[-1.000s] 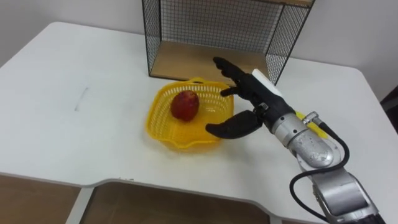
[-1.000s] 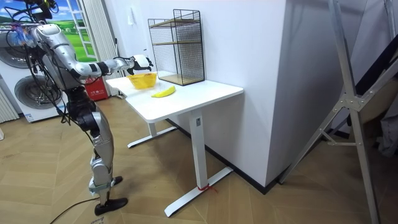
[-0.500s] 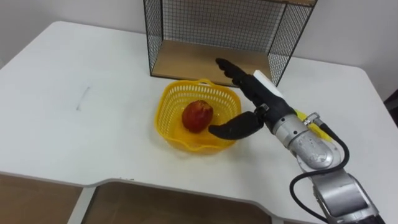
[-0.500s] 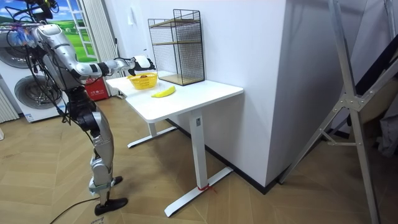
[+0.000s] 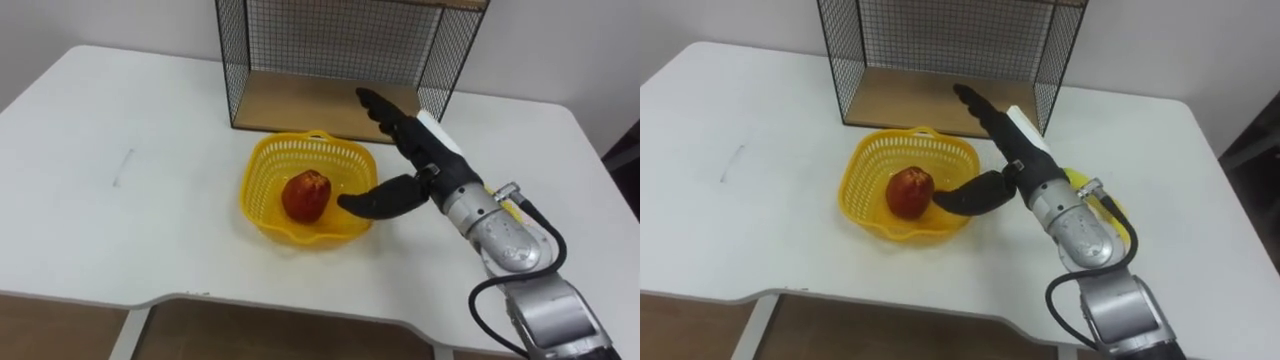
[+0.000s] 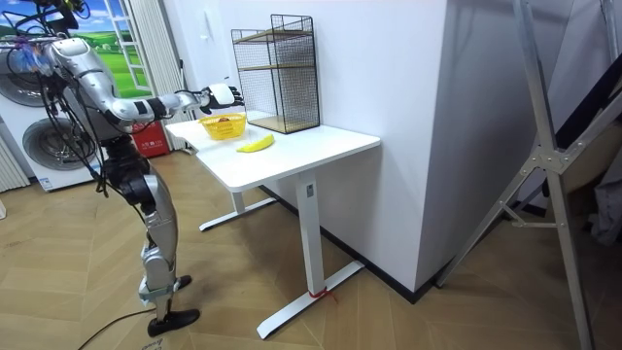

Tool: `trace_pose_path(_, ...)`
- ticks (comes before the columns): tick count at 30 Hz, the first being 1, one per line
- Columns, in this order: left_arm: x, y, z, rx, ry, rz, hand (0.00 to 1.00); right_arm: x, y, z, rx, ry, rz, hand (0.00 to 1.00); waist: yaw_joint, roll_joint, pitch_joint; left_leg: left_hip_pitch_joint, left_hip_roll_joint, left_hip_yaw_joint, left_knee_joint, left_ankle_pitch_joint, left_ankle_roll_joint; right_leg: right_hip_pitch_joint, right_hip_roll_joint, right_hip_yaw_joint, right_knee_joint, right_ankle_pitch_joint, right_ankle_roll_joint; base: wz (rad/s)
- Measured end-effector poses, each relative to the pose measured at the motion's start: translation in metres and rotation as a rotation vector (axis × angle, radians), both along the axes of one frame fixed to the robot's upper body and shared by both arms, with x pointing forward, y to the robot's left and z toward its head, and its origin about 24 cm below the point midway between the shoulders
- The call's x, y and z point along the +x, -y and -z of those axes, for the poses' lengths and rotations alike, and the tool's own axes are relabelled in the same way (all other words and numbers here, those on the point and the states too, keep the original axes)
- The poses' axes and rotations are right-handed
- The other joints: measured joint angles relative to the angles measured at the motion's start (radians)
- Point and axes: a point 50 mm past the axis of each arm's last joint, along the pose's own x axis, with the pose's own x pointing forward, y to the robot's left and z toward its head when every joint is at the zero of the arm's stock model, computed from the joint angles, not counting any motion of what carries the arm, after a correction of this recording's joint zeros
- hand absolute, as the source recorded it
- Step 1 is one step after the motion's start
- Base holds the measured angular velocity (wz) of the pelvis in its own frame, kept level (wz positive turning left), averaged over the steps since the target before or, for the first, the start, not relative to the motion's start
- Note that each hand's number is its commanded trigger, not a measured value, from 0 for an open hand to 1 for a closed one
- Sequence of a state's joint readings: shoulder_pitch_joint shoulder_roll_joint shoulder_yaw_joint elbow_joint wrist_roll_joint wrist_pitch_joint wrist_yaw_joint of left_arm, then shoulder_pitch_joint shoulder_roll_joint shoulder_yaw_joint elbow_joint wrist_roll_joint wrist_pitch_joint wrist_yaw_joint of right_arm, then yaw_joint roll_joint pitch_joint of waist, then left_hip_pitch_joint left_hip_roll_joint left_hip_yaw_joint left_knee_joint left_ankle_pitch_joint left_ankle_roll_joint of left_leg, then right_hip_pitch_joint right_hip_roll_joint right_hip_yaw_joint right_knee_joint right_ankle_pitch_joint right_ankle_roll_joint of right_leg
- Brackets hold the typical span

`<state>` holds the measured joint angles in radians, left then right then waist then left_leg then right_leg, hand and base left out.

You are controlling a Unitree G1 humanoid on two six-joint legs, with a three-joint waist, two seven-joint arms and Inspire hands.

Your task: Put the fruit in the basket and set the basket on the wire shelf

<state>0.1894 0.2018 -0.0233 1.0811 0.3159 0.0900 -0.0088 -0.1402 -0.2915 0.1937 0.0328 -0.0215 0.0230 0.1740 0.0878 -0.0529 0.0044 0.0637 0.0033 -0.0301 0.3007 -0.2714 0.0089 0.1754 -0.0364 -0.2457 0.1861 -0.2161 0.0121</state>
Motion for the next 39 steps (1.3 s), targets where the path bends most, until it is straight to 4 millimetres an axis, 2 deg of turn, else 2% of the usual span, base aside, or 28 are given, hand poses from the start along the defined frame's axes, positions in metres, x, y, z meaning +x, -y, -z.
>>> trace_pose_path(4, 0.0, 0.002, 0.001, -0.007, 0.003, 0.001, 0.0, 0.003, 0.015, -0.004, 0.101, -0.003, 0.069, 0.0, -0.005, 0.005, 0.0034, -0.001, 0.0, -0.001, 0.002, 0.001, 0.0, 0.001, 0.0, -0.001, 0.001, 0.002, -0.001, 0.0)
trace_pose_path(8, -0.007, 0.002, 0.002, -0.008, -0.019, -0.006, 0.0, 0.005, 0.033, -0.007, 0.121, 0.028, 0.174, 0.0, -0.009, 0.005, 0.0038, 0.002, 0.0, 0.002, 0.0, 0.002, -0.001, 0.001, 0.002, 0.009, 0.001, 0.004, -0.002, -0.01)
trace_pose_path(11, -0.014, 0.001, 0.002, -0.006, -0.033, -0.014, 0.0, 0.006, 0.045, -0.011, 0.129, 0.057, 0.248, 0.0, -0.031, 0.004, 0.0039, 0.0, 0.0, 0.002, -0.001, 0.003, -0.001, -0.002, 0.002, 0.009, -0.001, 0.004, -0.001, 0.0)
trace_pose_path(15, -0.023, -0.002, 0.001, 0.0, -0.045, -0.051, 0.0, 0.005, 0.063, -0.014, 0.127, 0.084, 0.35, 0.0, -0.059, -0.003, 0.0, 0.0, 0.001, 0.005, -0.006, 0.003, -0.001, -0.005, 0.002, 0.011, -0.001, 0.004, -0.001, -0.01)
trace_pose_path(20, -0.023, -0.006, 0.0, 0.01, -0.037, -0.076, 0.0, 0.003, 0.085, -0.005, 0.114, 0.06, 0.46, 0.0, -0.06, -0.01, -0.0051, -0.001, 0.002, 0.019, -0.012, 0.004, 0.0, -0.015, 0.001, 0.025, 0.001, 0.005, -0.001, -0.09)
trace_pose_path(25, -0.021, -0.008, -0.001, 0.014, -0.033, -0.081, 0.0, 0.001, 0.092, 0.011, 0.1, -0.007, 0.493, 0.0, -0.061, -0.02, -0.0097, 0.001, 0.002, 0.021, -0.009, 0.004, 0.001, -0.015, 0.001, 0.026, 0.001, 0.005, -0.001, -0.01)
trace_pose_path(30, -0.024, -0.01, -0.001, 0.021, -0.038, -0.087, 0.0, 0.0, 0.096, 0.021, 0.093, -0.049, 0.512, 0.0, -0.059, -0.025, -0.0075, 0.001, 0.002, 0.02, -0.008, 0.004, 0.001, -0.014, 0.001, 0.023, 0.002, 0.005, -0.001, 0.0)
trace_pose_path(39, -0.033, -0.01, -0.001, 0.021, -0.068, -0.096, 0.0, -0.001, 0.097, 0.021, 0.091, -0.05, 0.518, 0.0, -0.059, -0.018, -0.002, -0.003, 0.002, 0.018, -0.007, 0.004, 0.001, -0.015, 0.0, 0.02, 0.002, 0.006, -0.001, 0.0)
